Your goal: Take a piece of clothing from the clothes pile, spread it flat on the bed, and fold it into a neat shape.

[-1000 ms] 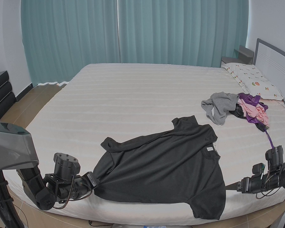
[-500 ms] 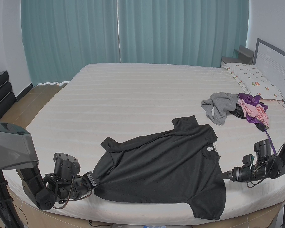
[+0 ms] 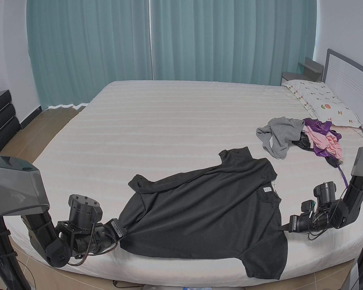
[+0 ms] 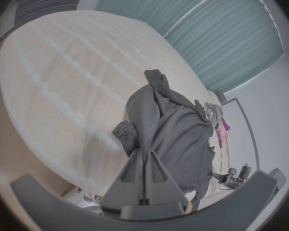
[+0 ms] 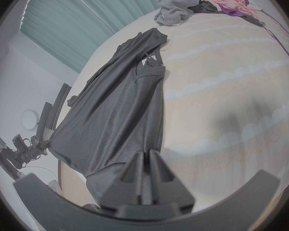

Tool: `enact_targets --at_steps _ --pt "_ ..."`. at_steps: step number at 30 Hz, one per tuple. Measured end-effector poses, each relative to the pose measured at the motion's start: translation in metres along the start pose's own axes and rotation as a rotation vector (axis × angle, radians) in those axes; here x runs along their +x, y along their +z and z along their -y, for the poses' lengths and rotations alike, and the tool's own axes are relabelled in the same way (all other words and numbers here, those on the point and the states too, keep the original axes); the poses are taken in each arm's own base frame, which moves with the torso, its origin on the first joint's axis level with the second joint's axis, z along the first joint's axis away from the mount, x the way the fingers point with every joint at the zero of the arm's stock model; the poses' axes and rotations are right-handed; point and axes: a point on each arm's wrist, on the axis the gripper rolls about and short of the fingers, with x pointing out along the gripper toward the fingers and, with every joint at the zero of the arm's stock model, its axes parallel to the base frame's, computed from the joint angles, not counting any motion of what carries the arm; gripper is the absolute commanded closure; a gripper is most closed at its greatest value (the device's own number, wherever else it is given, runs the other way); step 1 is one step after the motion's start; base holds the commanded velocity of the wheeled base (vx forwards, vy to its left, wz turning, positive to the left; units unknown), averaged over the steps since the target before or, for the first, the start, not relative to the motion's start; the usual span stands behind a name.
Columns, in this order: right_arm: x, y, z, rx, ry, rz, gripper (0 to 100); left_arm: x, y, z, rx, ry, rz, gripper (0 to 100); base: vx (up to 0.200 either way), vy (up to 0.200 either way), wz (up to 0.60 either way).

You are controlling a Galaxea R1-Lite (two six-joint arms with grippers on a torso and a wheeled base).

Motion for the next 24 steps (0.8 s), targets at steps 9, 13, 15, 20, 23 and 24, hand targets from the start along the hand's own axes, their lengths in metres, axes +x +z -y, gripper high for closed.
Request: enact_targets --at_steps 9,13,15,20,23,24 --pt "-0.028 -0.011 0.014 0.07 -0.044 0.014 100 -0.001 -0.004 0.0 0.01 0.002 -0.015 100 0.0 0.0 0.0" --pt "-0.044 -0.024 0.019 0.076 -0.07 -0.003 100 -0.001 -0.009 0.002 0.025 -0.002 -0.03 100 0.0 0.0 0.0" --pt "-0.051 -0.031 0.021 0.056 -0.08 -0.013 100 -0.002 -0.011 0.003 0.031 -0.004 -0.036 100 0.0 0.0 0.0" --pt "-0.063 -0.05 0.023 0.053 -0.097 -0.055 100 -0.002 -0.014 0.004 0.038 -0.005 -0.044 100 0.0 0.0 0.0" --pt "-0.067 -0.057 0.022 0.039 -0.1 -0.071 100 -0.003 -0.015 0.003 0.04 -0.004 -0.048 100 0.0 0.0 0.0" --pt "-0.067 -0.058 0.021 0.037 -0.1 -0.072 100 -0.003 -0.015 0.004 0.041 -0.004 -0.048 100 0.0 0.0 0.0"
